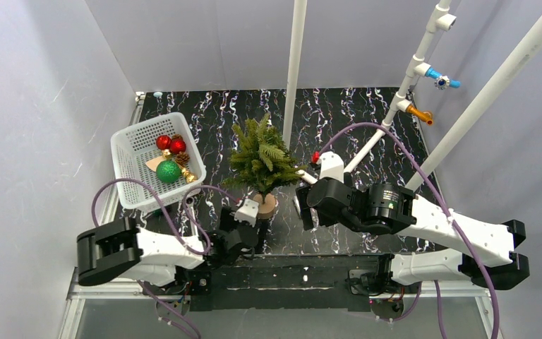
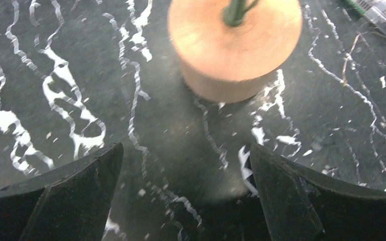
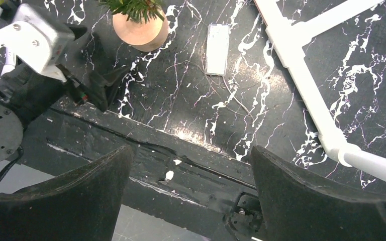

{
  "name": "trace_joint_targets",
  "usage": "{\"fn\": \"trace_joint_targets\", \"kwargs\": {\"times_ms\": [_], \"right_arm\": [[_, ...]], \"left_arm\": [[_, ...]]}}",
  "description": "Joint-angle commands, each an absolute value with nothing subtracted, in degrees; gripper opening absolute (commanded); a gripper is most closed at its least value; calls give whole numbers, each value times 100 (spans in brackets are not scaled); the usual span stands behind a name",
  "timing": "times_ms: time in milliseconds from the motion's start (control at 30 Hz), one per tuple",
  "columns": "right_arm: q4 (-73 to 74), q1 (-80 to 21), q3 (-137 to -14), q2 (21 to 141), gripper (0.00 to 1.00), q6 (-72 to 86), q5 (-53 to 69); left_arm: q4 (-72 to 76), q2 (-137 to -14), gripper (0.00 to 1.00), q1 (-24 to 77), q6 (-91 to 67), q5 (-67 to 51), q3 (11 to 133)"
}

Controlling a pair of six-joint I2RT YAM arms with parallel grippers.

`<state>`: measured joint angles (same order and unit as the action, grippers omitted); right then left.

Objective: Decorate the small christmas tree
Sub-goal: Move the christmas tree to the center of the board.

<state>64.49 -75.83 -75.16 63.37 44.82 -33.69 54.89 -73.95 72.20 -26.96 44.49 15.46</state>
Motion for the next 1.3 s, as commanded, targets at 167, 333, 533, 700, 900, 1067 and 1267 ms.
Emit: {"fn": "trace_joint_targets", "kwargs": {"times_ms": [167, 333, 533, 700, 900, 1067, 1267], "right_arm": [[5786, -6318, -5290, 5324, 98, 5354, -3430], [4302, -5435, -4656, 5713, 90, 4512, -2727], [3501, -5121, -4623, 6569, 87, 4082, -2527], [3058, -4821, -4620, 7118, 77, 3917, -2555], [2573, -4566, -4609, 7671, 70, 3748, -2433], [2499, -4555, -4812, 8059, 43, 3601, -2551], [3331, -4585, -5159, 7442, 1, 3567, -2777]], "left_arm": [[-1813, -2140, 98, 7330, -4544, 4867, 2266], [-4529, -2179, 98, 7330, -6011, 5487, 3641], [-5957, -2505, 98, 7330, -7044, 5618, 4449], [-5713, -2235, 98, 7330, -6799, 5381, 4368], [-6279, -2443, 98, 7330, -6892, 5529, 4684], [-6129, -2772, 98, 7330, -6189, 5474, 5086], [-5804, -3449, 98, 7330, -5109, 5311, 5720]]}}
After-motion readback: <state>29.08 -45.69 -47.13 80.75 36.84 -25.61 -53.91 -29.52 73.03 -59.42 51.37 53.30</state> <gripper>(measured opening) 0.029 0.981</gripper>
